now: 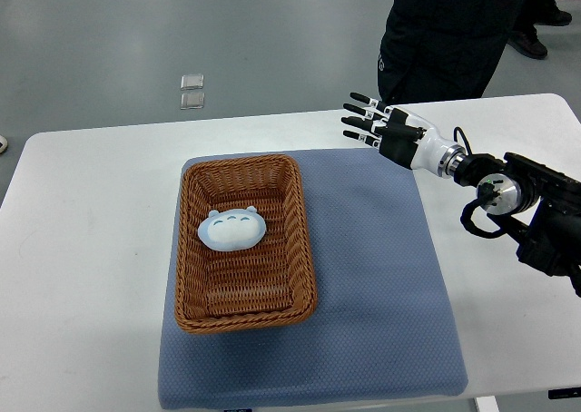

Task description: Place blue toy in brown basket

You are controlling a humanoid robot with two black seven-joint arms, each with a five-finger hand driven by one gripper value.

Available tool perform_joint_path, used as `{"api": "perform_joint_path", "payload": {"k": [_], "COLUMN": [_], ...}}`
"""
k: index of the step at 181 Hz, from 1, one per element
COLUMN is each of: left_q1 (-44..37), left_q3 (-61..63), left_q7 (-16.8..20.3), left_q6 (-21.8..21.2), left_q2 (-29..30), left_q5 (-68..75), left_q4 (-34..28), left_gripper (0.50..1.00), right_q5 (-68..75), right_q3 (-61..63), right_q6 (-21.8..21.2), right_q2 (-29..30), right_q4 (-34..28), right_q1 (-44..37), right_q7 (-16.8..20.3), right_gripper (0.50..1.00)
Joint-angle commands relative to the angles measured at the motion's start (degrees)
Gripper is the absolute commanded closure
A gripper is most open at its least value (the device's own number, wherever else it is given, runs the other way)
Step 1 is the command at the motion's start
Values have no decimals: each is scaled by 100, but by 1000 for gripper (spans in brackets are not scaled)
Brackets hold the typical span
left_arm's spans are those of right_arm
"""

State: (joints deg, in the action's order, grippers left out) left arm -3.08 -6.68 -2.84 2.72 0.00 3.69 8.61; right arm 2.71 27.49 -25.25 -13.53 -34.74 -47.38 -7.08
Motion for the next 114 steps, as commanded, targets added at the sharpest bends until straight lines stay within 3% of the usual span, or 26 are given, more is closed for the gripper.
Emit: {"api": "perform_joint_path", "payload": {"k": [1, 114], "left_q1": [1, 1], "left_q3": [0, 0], "left_q7": [-6, 3], "left_q6": [0, 0], "left_q2": [0, 0], "left_q5": [0, 0], "left_q4": [0, 0], "left_gripper": [500, 500], "right_q5": [143, 187], "right_q3": [-7, 37], "right_q6": [2, 20], "right_q2": [9, 35], "right_q4": [11, 11], "right_q1": [88, 229], "right_q7": [40, -12], "right_gripper": [591, 589]}}
